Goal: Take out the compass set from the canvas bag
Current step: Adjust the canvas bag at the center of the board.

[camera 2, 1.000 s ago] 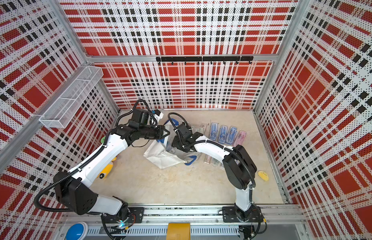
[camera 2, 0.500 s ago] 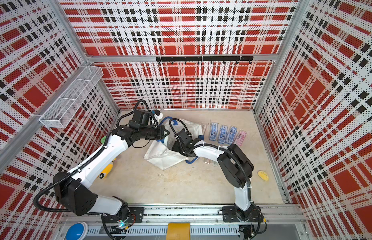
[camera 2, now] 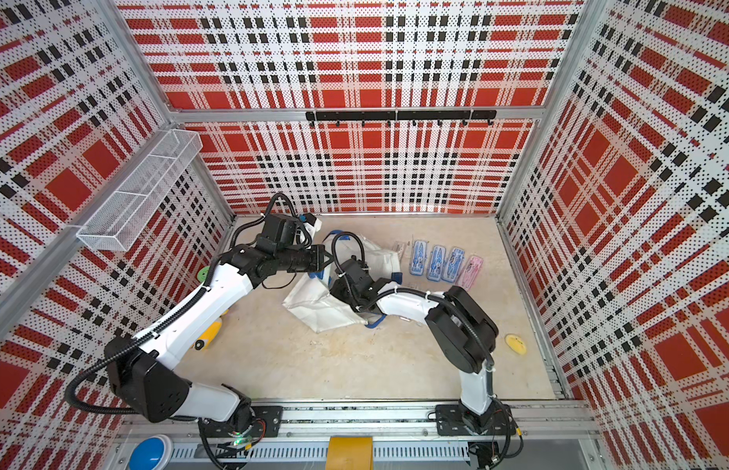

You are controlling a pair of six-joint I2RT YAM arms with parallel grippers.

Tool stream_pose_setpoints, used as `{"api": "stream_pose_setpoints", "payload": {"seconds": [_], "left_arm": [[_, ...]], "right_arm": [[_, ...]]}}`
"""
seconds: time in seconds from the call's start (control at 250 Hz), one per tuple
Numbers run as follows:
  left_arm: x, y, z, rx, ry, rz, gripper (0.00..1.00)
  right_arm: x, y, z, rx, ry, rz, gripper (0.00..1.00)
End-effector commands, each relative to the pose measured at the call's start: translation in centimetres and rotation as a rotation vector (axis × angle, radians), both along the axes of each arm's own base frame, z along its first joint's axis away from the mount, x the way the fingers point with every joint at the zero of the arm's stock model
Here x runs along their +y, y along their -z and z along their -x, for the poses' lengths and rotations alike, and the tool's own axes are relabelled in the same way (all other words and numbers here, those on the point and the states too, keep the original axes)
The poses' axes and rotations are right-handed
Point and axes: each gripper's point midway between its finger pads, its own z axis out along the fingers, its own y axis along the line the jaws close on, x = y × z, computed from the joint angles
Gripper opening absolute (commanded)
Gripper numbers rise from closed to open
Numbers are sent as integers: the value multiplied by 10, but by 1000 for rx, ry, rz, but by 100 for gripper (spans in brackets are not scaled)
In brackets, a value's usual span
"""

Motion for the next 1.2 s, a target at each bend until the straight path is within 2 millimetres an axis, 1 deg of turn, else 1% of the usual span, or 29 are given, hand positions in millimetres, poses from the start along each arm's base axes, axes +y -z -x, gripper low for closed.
{"api": "stream_pose_setpoints", "payload": {"seconds": [0.0, 0.044, 0.096, 0.176, 0.284, 0.328, 0.384, 0.48, 0.532, 0.604, 0.696, 0.824, 0.864, 0.996, 1.108, 1.196], "left_arm": [[-17, -50, -5, -144, 50, 75, 0], [-18, -51, -4, -148, 55, 74, 0], [-21, -52, -1, -155, 70, 72, 0], [-26, -53, 6, -181, 105, 51, 0], [-28, -51, 18, -205, 147, 29, 0], [-28, -50, 23, -202, 157, 34, 0], [-26, -50, 28, -221, 181, 24, 0], [-24, -48, 36, -245, 208, 10, 0], [-22, -45, 40, -257, 218, -2, 0], [-19, -41, 43, -265, 223, -17, 0], [-19, -36, 47, -265, 234, -22, 0], [-18, -31, 49, -263, 233, -39, 0], [-18, -31, 49, -264, 231, -42, 0], [-18, -31, 44, -270, 220, -52, 0], [-18, -31, 37, -268, 196, -69, 0], [-19, -30, 33, -265, 185, -79, 0]], "right_arm": [[36, -9, 8, 21, -59, -85, 54], [41, -9, 8, 19, -64, -94, 53], [41, -9, 6, 13, -57, -92, 53], [30, -10, -1, -8, -12, -79, 58], [1, -12, -14, -24, 86, -52, 67], [-11, -12, -19, -32, 121, -43, 70], [-26, -14, -24, -43, 159, -25, 70], [-55, -9, -27, -33, 231, 34, 72], [-64, -6, -28, -32, 255, 30, 71], [-77, 2, -29, -19, 283, 51, 71], [-81, 6, -30, -14, 281, 76, 71], [-82, 6, -34, -33, 265, 113, 76], [-79, 4, -36, -41, 255, 110, 77], [-73, 8, -40, -34, 239, 107, 79], [-66, 11, -43, -25, 232, 85, 78], [-61, 18, -43, -9, 227, 67, 77]]}}
